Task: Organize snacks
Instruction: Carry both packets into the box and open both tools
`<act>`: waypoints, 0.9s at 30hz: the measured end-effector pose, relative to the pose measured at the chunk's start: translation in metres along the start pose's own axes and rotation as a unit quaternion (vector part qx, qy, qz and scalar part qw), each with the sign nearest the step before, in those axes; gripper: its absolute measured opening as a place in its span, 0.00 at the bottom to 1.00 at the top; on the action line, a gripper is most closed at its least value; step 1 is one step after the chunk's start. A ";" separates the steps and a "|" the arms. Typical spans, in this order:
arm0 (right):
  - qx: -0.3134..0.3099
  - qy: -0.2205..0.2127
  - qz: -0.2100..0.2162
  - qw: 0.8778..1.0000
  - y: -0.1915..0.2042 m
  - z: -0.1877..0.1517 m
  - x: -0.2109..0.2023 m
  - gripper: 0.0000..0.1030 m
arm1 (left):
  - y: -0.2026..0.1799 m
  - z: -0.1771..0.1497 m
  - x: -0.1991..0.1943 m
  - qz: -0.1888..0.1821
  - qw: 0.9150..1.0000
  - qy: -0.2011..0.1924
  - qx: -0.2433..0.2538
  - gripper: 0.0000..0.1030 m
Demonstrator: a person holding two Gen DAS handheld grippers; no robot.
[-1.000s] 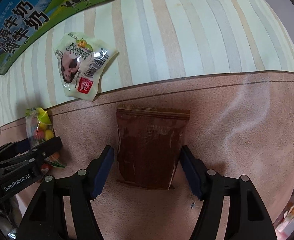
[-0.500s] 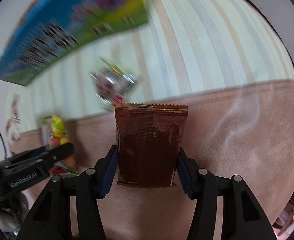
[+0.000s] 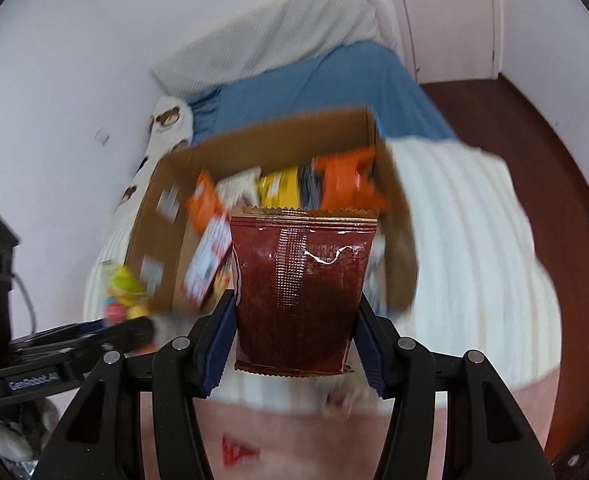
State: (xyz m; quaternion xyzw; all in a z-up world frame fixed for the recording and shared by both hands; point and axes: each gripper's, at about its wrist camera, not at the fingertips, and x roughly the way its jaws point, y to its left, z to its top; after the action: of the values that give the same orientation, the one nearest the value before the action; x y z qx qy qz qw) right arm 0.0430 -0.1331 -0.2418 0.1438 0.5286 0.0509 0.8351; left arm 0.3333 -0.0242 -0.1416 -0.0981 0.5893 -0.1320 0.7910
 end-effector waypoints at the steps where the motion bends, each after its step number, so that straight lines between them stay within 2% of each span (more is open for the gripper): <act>1: 0.003 -0.007 -0.008 1.000 -0.003 0.013 0.006 0.56 | 0.007 0.013 -0.003 0.010 1.000 -0.003 -0.001 0.48; 5: 0.013 -0.003 -0.030 0.999 -0.020 0.050 0.039 0.56 | 0.041 0.052 0.011 0.053 0.999 0.000 -0.007 0.48; 9: 0.018 0.008 -0.048 0.999 -0.033 0.071 0.073 0.56 | 0.076 0.075 0.017 0.084 0.996 0.010 -0.022 0.48; 14: 0.020 0.034 -0.061 0.997 -0.044 0.085 0.110 0.57 | 0.096 0.093 0.053 0.134 0.990 0.033 -0.036 0.50; 15: 0.023 0.039 -0.061 0.997 -0.046 0.083 0.115 0.65 | 0.099 0.095 0.058 0.137 0.989 0.037 -0.038 0.51; 16: 0.023 0.044 -0.064 0.997 -0.047 0.084 0.120 0.82 | 0.101 0.098 0.062 0.139 0.989 0.036 -0.039 0.53; 17: 0.019 0.047 -0.068 0.996 -0.047 0.084 0.125 0.89 | 0.103 0.099 0.063 0.138 0.989 0.034 -0.040 0.59; 19: 0.015 0.046 -0.066 0.997 -0.047 0.083 0.127 0.93 | 0.103 0.100 0.065 0.133 0.990 0.030 -0.037 0.64; 22: 0.002 0.062 -0.071 0.996 -0.044 0.078 0.134 0.96 | 0.099 0.101 0.065 0.137 0.990 0.025 -0.026 0.86; 27: -0.005 0.070 -0.066 0.995 -0.040 0.068 0.132 0.96 | 0.087 0.090 0.053 0.143 0.990 0.008 -0.015 0.86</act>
State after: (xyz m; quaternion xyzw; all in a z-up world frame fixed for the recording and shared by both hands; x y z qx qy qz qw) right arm 0.1582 -0.1529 -0.3408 0.1003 0.5941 0.0079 0.7981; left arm 0.4425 0.0408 -0.1911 -0.0235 0.6051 -0.0091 0.7957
